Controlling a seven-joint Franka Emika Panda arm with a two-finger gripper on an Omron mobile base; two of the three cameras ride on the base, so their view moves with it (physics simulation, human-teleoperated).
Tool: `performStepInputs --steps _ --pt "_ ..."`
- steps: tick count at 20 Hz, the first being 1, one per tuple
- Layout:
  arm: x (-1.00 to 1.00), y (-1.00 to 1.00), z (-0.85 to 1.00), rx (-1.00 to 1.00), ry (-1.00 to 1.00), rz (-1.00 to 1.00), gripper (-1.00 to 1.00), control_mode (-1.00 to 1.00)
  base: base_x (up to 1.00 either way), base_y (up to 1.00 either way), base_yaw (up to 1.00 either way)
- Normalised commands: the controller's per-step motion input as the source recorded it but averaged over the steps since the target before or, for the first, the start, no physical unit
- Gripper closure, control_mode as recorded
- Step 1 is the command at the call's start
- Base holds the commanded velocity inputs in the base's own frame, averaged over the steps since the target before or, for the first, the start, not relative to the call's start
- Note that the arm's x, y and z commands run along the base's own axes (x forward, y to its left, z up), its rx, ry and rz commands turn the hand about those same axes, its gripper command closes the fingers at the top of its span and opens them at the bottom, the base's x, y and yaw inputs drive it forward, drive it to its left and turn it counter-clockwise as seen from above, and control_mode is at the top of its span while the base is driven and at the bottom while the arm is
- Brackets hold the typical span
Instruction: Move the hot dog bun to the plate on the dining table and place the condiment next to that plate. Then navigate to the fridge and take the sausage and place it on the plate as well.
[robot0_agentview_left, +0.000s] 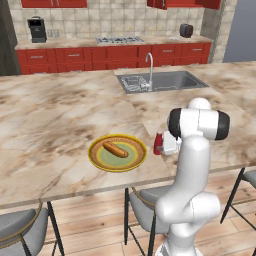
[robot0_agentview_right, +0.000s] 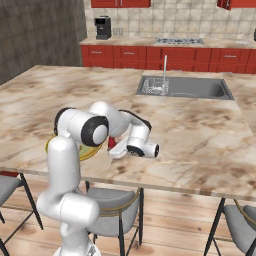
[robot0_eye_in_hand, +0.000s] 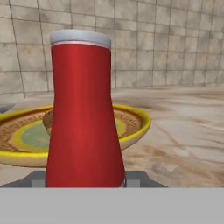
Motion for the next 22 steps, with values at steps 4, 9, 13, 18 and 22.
performStepInputs --steps 4,9,13,18,22 --pt "0.07 0.05 -0.32 -0.02 0.00 0.00 -1.00 -1.00 0.00 0.00 0.00" --pt "0.00 0.17 -0.18 -0.06 0.00 0.00 -1.00 -1.00 0.00 0.00 0.00" --pt "0.00 0.11 -0.06 -0.04 0.00 0.00 -1.00 -1.00 0.00 0.00 0.00" --pt "0.00 0.00 0.00 -0.01 0.00 0.00 -1.00 -1.00 0.00 0.00 0.00" --pt "0.00 -0.14 0.00 0.00 0.00 0.00 -1.00 -1.00 0.00 0.00 0.00"
